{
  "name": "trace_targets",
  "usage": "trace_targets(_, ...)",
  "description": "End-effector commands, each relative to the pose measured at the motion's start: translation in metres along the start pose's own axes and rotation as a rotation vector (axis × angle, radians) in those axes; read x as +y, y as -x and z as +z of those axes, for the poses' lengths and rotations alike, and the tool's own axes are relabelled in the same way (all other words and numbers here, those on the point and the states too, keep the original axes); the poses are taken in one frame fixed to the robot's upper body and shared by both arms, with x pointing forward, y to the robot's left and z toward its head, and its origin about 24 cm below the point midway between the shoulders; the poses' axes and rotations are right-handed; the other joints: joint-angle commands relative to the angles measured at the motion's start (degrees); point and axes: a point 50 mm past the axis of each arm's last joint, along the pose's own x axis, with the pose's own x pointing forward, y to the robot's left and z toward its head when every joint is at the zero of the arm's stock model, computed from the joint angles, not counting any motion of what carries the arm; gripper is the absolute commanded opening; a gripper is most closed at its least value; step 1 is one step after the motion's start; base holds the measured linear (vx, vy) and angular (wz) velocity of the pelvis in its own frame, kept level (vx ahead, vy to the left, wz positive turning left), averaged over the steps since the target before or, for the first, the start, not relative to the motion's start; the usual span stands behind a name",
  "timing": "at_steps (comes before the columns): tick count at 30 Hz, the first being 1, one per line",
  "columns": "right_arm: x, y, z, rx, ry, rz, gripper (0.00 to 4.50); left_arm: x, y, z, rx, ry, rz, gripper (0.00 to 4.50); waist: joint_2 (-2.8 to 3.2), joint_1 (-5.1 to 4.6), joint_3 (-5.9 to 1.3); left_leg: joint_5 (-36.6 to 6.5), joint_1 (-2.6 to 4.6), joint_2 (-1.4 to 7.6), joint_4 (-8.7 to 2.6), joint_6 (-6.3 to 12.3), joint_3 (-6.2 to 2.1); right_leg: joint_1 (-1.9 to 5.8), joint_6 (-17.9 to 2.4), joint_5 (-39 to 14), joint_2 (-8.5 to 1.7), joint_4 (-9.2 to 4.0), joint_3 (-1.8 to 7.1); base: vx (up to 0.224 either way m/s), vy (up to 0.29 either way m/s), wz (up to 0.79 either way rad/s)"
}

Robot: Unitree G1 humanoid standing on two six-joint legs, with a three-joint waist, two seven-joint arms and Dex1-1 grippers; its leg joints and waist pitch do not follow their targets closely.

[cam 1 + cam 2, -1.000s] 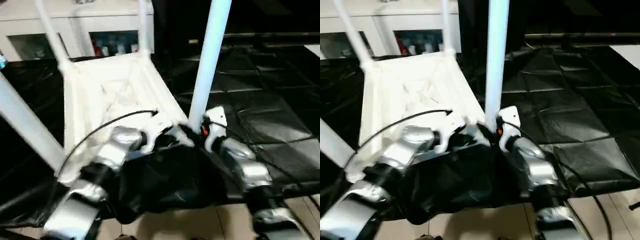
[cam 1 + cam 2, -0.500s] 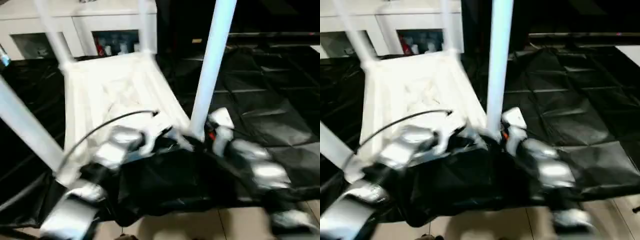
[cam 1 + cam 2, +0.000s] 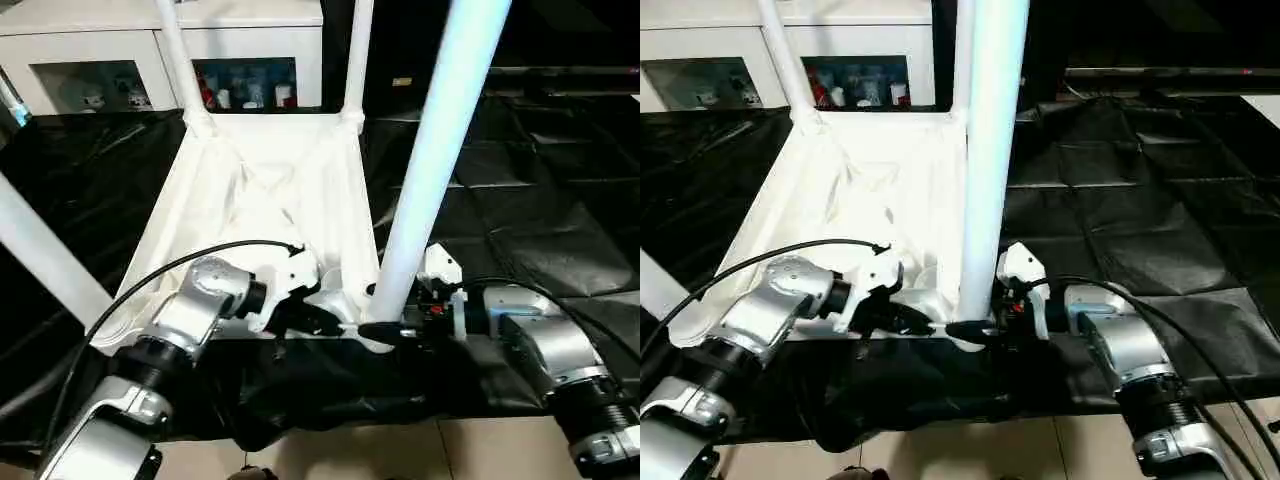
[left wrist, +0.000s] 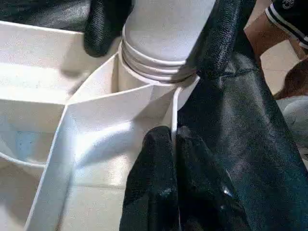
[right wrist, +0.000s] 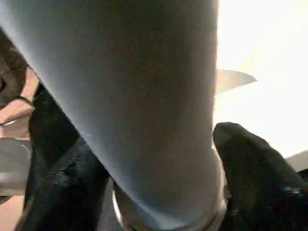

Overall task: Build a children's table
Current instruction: Rotate leg to tighten

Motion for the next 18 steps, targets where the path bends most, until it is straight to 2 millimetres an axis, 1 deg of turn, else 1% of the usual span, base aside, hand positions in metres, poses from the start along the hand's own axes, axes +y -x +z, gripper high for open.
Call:
trace_targets(1, 0.0, 0.0, 0.004, -0.007, 0.002, 0.001, 3.21, -0.006, -0.005, 0.001, -0.031, 0.009, -0.067, 0.0, -0.97, 0.12, -4.27, -8.9, 1.15, 2.81, -3.2, 6.13, -0.76, 2.52, -16.0, -7.0, -1.75, -2.49, 1.26, 0.0, 0.0, 0.0)
trace_targets(4, 0.003, -0.004, 0.001, -0.015, -0.009, 0.019, 2.92, -0.007, -0.005, 0.0, -0.034, 0.011, -0.057, 0.0, -1.0, 0.15, -4.32, -8.4, 1.15, 2.77, -3.08, 6.4, -0.71, 2.54, -16.3, -6.2, -1.71, -2.38, 1.24, 0.0, 0.0, 0.0)
trace_targets(5, 0.003, -0.004, 0.001, -0.015, -0.009, 0.019, 2.86, -0.007, -0.005, 0.0, -0.034, 0.011, -0.057, 0.0, -0.84, 0.16, -4.31, -8.3, 1.14, 2.77, -3.09, 6.44, -0.73, 2.54, -16.4, -6.0, -1.71, -2.38, 1.22, 0.0, 0.0, 0.0)
trace_targets(8, 0.006, -0.009, -0.003, -0.024, -0.03, 0.001, 2.76, -0.004, -0.007, 0.001, -0.04, 0.012, -0.026, 0.0, -0.91, 0.16, -4.32, -8.5, 1.14, 2.76, -3.08, 6.28, -0.75, 2.58, -16.2, -6.4, -1.73, -2.39, 1.22, 0.0, 0.0, 0.0)
trace_targets(9, 0.005, -0.012, -0.006, -0.029, -0.034, -0.046, 2.74, -0.001, -0.008, 0.002, -0.045, 0.015, 0.014, 0.0, -0.42, 0.09, -4.29, -8.8, 1.2, 2.74, -3.12, 6.01, -0.75, 2.47, -16.1, -6.3, -1.65, -2.52, 1.26, 0.0, 0.0, 0.0)
trace_targets(10, 0.005, -0.013, -0.006, -0.029, -0.034, -0.049, 2.74, -0.001, -0.008, 0.002, -0.045, 0.016, 0.016, 0.0, -0.56, 0.02, -4.23, -9.2, 1.15, 2.72, -3.16, 5.83, -0.78, 2.48, -16.1, -6.6, -1.64, -2.52, 1.22, 0.0, 0.0, 0.0)
trace_targets(11, 0.002, -0.015, -0.009, -0.024, -0.038, -0.102, 2.74, 0.002, -0.009, 0.003, -0.05, 0.02, 0.045, 0.0, -0.6, -0.06, -4.19, -9.9, 1.11, 2.68, -3.26, 5.32, -0.84, 2.51, -16.0, -7.6, -1.72, -2.58, 1.24, 0.0, 0.0, 0.0)
trace_targets(12, -0.002, -0.018, -0.012, -0.018, -0.04, -0.168, 2.73, 0.006, -0.011, 0.005, -0.054, 0.025, 0.082, 0.0, -0.5, -0.43, -3.94, -12.1, 1.04, 2.57, -3.51, 4.27, -0.91, 2.39, -15.3, -10.6, -1.69, -2.98, 1.23, 0.0, 0.0, 0.0)
trace_targets(13, -0.006, -0.021, -0.014, -0.015, -0.046, -0.242, 2.73, 0.01, -0.013, 0.007, -0.064, 0.032, 0.125, 0.0, -0.57, -0.54, -3.79, -13.7, 1.11, 2.59, -3.63, 3.53, -1.0, 2.36, -14.9, -12.8, -1.77, -3.19, 1.23, 0.0, 0.0, 0.0)
trace_targets(14, -0.012, -0.026, -0.019, -0.021, -0.085, -0.357, 2.72, 0.015, -0.017, 0.011, -0.077, 0.039, 0.183, 0.0, -0.64, -1.06, -3.64, -16.1, 1.11, 2.42, -3.77, 2.04, -1.09, 2.16, -13.8, -16.8, -1.79, -3.54, 1.28, 0.0, 0.0, 0.0)
trace_targets(15, -0.017, -0.031, -0.023, -0.029, -0.131, -0.468, 2.72, 0.02, -0.022, 0.016, -0.093, 0.047, 0.244, 0.0, -0.58, -1.56, -3.26, -19.4, 1.33, 2.32, -4.07, 0.21, -1.34, 1.81, -12.3, -22.2, -1.86, -4.05, 1.22, 0.0, 0.0, 0.0)
trace_targets(16, -0.019, -0.033, -0.024, -0.038, -0.146, -0.509, 2.72, 0.022, -0.025, 0.018, -0.1, 0.052, 0.261, 0.0, -0.64, -1.75, -3.38, -20.5, 1.48, 2.23, -4.04, -0.57, -1.52, 1.86, -11.4, -24.3, -1.89, -4.19, 1.11, -0.061, 0.009, -0.09)
trace_targets(17, -0.02, -0.036, -0.025, -0.043, -0.157, -0.552, 2.72, 0.023, -0.028, 0.02, -0.099, 0.051, 0.272, 0.0, -0.68, -2.13, -3.38, -21.2, 1.18, 2.23, -4.25, -1.19, -1.79, 1.98, -10.1, -25.9, -1.98, -4.3, 1.07, -0.05, 0.013, -0.1)
trace_targets(18, -0.022, -0.039, -0.026, -0.044, -0.167, -0.596, 2.72, 0.025, -0.033, 0.024, -0.102, 0.053, 0.298, 0.0, -0.59, -2.2, -3.38, -22.2, 1.33, 2.22, -4.33, -1.18, -1.84, 1.76, -9.2, -26.8, -1.92, -4.6, 1.05, -0.05, 0.013, -0.1)
